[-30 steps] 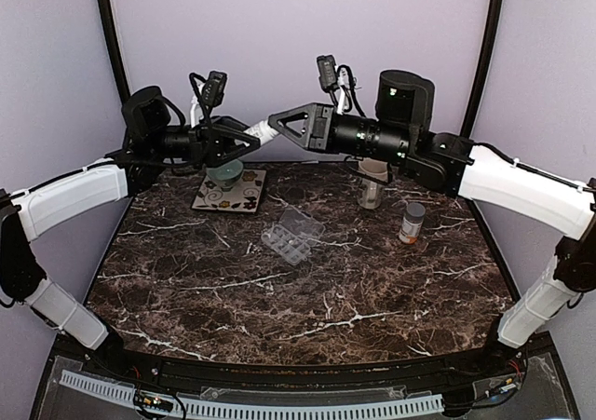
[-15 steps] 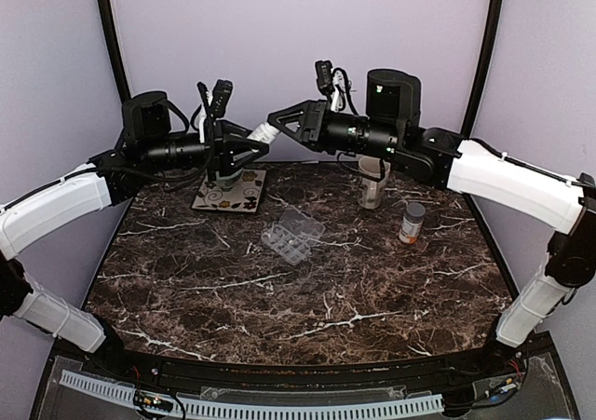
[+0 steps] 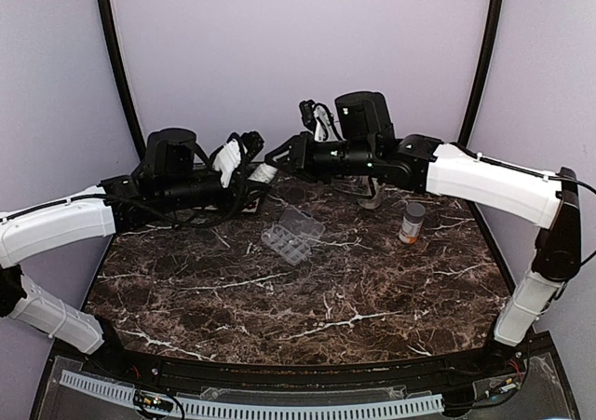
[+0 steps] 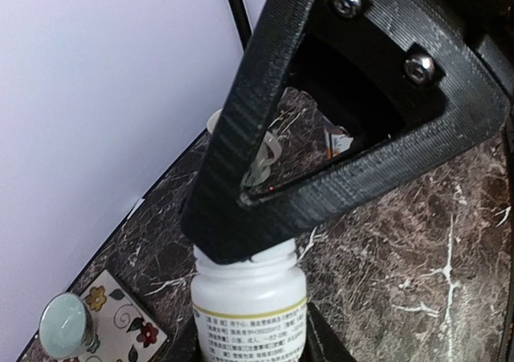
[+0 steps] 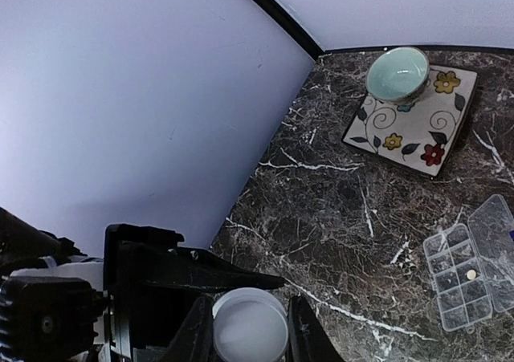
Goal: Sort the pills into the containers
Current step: Screw the lid of the pill bottle onto the pill bottle.
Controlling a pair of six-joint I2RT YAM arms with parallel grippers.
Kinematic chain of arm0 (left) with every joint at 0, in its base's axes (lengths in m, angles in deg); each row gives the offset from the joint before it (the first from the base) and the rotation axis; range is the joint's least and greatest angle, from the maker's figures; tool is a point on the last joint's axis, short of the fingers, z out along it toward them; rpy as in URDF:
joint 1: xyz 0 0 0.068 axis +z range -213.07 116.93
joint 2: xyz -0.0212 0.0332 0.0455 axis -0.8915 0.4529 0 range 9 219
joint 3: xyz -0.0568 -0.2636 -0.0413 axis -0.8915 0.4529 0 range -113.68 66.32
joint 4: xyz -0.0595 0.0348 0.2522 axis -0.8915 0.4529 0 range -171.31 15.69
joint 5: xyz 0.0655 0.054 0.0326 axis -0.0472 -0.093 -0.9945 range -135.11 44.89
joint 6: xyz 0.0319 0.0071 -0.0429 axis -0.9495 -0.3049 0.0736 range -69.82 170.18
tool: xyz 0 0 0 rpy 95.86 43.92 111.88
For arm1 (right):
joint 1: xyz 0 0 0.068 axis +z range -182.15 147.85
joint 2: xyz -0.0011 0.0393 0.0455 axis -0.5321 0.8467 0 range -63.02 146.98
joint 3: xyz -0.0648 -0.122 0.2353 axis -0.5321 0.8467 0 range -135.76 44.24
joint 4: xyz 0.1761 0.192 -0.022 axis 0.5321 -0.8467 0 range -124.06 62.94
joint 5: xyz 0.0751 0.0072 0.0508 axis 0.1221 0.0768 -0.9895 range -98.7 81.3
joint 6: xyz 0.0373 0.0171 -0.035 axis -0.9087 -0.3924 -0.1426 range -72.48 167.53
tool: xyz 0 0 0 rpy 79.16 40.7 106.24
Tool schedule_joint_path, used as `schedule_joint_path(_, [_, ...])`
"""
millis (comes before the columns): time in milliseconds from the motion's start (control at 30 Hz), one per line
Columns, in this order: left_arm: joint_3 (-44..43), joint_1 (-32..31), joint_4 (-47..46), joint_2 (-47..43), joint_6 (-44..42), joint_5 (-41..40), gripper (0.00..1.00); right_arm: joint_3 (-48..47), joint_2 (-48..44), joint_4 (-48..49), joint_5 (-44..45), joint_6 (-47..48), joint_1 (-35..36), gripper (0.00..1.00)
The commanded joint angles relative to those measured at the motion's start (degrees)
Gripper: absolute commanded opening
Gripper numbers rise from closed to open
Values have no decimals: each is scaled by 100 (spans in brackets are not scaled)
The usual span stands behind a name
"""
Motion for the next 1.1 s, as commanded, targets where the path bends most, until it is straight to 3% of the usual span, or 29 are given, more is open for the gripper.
schedule_joint_path(0, [-99,-733,-2675,-371,-662,-62,0,276,795,-1210,-743,-128,465,0])
schedule_joint_path(433, [886,-1179,-4584,-705,-1109,-1052,0,384,1093,-1037,-618,-662,465,0])
schedule_joint_path(800, [1237,-1223,-4926,-881,-1049,-1169,0,383,1023,-972,-284,-724,452,0])
schedule_joint_path(1067, [1336,-1223,-4873,-956,-967,-1271,0,397,799,-961,5,-525,478,38])
